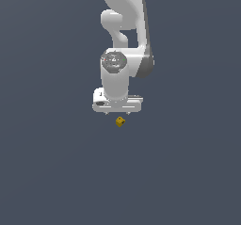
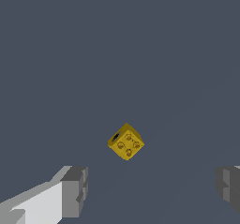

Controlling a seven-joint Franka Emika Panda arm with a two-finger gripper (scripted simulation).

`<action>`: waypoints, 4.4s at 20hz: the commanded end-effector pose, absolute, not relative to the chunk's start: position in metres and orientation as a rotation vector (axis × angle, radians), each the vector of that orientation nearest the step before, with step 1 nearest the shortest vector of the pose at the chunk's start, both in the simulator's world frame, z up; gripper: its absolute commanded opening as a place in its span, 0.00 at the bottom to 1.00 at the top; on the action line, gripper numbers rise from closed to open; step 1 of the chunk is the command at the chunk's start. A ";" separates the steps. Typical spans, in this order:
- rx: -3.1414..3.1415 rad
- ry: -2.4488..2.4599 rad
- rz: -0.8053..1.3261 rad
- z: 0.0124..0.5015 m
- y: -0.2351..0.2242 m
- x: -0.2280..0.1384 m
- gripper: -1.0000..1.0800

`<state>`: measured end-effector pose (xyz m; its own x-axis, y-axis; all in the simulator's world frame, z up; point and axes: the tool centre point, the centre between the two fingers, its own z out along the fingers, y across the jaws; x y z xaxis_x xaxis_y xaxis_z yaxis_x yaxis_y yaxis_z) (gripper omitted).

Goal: Pick up the object and move it to a goal position.

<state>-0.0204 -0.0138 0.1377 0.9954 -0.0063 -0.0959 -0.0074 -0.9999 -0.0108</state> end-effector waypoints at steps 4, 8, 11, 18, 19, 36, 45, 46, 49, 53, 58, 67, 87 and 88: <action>-3.127 0.002 0.154 0.138 -0.017 -0.020 0.96; -3.128 0.029 0.150 0.137 -0.015 -0.021 0.96; -3.128 0.072 0.145 0.134 -0.014 -0.022 0.96; -3.124 0.241 0.124 0.123 -0.008 -0.025 0.96; -3.122 0.273 0.120 0.121 -0.007 -0.025 0.96; -3.004 0.920 0.033 0.084 0.011 -0.041 0.96; -2.940 1.109 0.005 0.074 0.015 -0.047 0.96; -2.935 1.120 0.004 0.073 0.015 -0.047 0.96; -2.927 1.140 0.001 0.072 0.015 -0.048 0.96; -2.928 1.138 0.001 0.072 0.015 -0.048 0.96; -2.928 1.139 0.001 0.060 0.015 -0.049 0.96; -2.926 1.145 0.000 0.024 0.015 -0.049 0.96; -2.926 1.145 0.000 0.027 0.003 -0.041 0.00; -2.926 1.145 0.000 0.029 -0.001 -0.039 0.00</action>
<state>-0.0422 0.0050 0.0262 0.7353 -0.6777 -0.0012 -0.6777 -0.7353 0.0007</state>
